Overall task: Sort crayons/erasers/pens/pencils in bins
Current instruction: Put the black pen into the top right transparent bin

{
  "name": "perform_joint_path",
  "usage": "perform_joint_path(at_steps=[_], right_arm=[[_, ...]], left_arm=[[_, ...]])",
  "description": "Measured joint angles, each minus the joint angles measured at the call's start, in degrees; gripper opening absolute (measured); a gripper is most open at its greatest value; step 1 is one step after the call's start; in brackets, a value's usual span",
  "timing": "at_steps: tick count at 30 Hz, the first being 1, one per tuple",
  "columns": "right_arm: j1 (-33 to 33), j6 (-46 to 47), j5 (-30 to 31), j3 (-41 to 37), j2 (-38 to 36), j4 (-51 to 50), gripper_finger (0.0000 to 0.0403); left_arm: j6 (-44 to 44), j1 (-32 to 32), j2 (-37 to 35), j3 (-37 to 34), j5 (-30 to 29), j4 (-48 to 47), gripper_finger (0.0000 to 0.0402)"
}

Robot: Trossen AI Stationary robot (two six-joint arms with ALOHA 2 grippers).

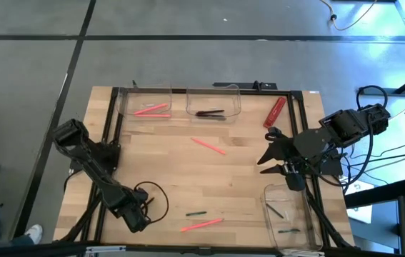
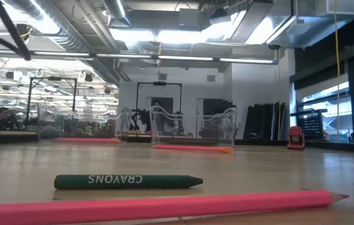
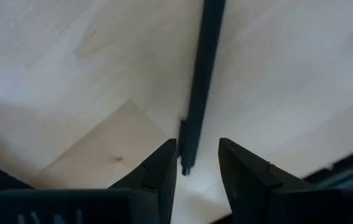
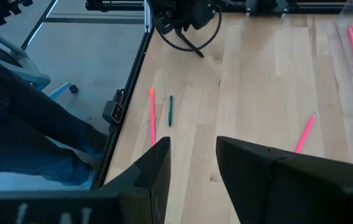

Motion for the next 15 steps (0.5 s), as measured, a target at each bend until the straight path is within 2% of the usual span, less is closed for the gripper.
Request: perform_joint_path(at_steps=[15], right_arm=[[0.00,0.00,0.00,0.00,0.00,0.00,0.0131]], left_arm=[[-0.26,-0.83,1.43,0.00,-2.65,-0.04,0.0111]])
